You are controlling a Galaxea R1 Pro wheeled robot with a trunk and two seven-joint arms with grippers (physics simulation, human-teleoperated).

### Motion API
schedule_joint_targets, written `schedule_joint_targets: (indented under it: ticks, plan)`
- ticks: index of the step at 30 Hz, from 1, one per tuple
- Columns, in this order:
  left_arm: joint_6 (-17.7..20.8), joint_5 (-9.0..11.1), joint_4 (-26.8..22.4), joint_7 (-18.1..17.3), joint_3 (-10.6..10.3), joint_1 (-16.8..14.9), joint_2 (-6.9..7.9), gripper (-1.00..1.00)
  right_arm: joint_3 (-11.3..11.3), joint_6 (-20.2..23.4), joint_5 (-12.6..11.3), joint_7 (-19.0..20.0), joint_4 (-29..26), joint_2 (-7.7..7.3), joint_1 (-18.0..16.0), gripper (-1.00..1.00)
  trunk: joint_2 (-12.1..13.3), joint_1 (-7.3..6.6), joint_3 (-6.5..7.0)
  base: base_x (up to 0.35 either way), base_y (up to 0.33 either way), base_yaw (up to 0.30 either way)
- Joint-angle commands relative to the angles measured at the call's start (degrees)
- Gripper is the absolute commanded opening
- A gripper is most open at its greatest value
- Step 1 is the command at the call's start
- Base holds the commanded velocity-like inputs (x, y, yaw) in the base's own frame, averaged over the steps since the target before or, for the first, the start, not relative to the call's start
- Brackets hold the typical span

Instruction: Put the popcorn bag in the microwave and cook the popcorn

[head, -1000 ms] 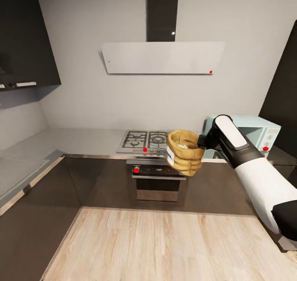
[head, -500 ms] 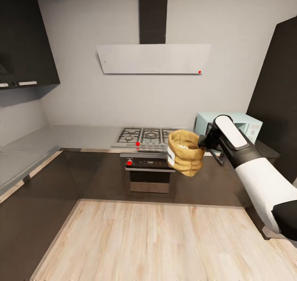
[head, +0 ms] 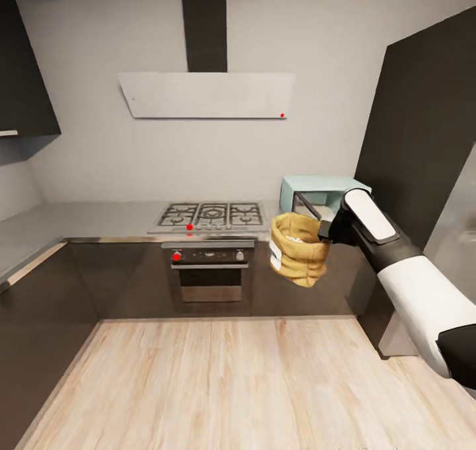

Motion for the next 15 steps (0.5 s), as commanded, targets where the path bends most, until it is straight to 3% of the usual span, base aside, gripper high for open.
schedule_joint_targets:
  ticks: [1,9,15]
  plan:
    - [-0.2,0.1,0.1,0.1,0.2,-0.1,-0.03,1.00,0.2,0.4,-0.5,-0.6,-0.1,-0.16,0.0,-1.00,-0.1,0.04,-0.14,-0.003,-0.349,-0.282]
    - [-0.2,0.1,0.2,0.1,0.2,-0.2,-0.21,1.00,0.8,0.6,-0.5,-0.5,0.0,-0.21,0.2,-1.00,-0.1,0.04,-0.14,-0.001,-0.350,-0.061]
    - [-0.2,0.1,0.2,0.1,0.2,-0.2,-0.21,1.00,1.4,0.7,-0.5,0.5,-0.2,-0.59,2.7,-1.00,-0.1,0.04,-0.14,0.000,-0.350,0.000]
